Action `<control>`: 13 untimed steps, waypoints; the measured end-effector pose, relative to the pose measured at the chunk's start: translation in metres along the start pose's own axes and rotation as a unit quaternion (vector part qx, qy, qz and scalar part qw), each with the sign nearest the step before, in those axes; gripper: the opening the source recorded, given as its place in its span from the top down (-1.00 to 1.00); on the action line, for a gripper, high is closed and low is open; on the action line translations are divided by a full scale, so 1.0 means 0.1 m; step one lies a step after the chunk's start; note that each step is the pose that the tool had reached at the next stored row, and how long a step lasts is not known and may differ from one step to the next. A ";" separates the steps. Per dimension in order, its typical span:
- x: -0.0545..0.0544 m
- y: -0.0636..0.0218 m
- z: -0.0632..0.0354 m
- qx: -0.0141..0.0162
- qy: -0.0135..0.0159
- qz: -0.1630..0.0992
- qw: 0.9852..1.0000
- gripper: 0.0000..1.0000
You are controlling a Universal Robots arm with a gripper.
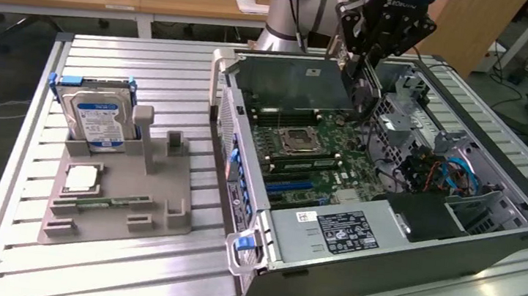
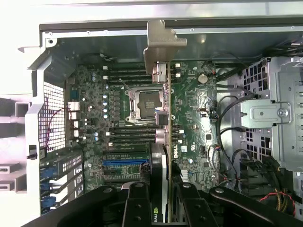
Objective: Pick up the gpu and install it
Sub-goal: 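Pick up the gpu and move the gpu toward the slot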
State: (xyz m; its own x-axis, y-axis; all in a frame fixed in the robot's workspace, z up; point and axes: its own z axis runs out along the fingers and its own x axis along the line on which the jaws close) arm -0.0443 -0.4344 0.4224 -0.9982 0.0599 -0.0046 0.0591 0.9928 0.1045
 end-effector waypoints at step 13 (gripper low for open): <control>-0.05 0.003 0.001 0.000 0.001 -0.014 1.000 0.47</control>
State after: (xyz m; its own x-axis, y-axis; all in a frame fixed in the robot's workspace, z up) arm -0.0396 -0.4344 0.4224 -0.9995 0.0321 -0.0045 0.0314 0.9940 0.1048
